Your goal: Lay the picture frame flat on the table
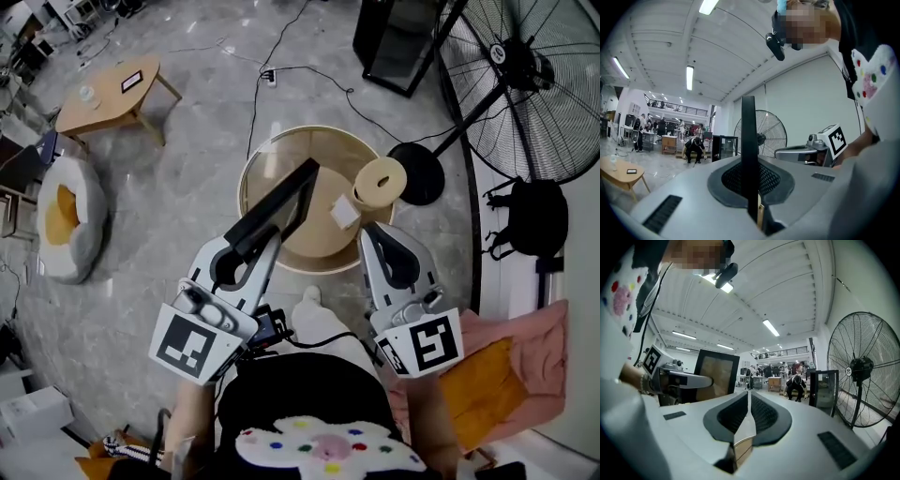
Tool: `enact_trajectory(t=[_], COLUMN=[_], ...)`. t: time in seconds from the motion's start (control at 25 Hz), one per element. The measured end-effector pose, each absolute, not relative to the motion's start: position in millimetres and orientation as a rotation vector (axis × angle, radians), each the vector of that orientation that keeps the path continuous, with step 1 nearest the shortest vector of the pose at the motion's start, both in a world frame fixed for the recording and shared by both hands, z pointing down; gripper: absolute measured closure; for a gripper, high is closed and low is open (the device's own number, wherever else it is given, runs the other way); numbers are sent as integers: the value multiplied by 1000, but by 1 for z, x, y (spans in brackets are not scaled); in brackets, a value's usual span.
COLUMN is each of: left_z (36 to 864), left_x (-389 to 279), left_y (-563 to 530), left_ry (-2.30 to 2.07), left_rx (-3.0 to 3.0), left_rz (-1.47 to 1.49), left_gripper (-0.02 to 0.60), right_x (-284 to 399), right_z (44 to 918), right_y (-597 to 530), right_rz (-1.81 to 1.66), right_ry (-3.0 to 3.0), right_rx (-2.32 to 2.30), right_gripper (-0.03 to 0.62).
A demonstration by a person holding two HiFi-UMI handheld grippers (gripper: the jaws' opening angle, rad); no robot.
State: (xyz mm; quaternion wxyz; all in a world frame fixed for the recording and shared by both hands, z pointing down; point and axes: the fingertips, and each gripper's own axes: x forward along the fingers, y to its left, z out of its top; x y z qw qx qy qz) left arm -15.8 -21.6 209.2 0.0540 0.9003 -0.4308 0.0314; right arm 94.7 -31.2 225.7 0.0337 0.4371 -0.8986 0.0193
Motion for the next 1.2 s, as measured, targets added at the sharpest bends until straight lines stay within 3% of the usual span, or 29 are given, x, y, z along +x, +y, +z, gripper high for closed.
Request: enact_trajectory(t=[0.6, 0.92, 1.2], left_z=[213, 208, 194], left_x=[-3, 0, 9], left_y=[-57, -69, -69], left_ry=[-1183, -1041, -855], left_rx=[2753, 2789, 2869], left_rz=[80, 44, -65], left_gripper=[558, 558, 558], right_x=[75, 61, 49], right_z=[227, 224, 222], right_y=[-67, -76, -80], right_rz=[126, 107, 120], right_ry=[-2837, -2857, -2899], right_rx=[1246, 1210, 1171], right_gripper=[553, 462, 450])
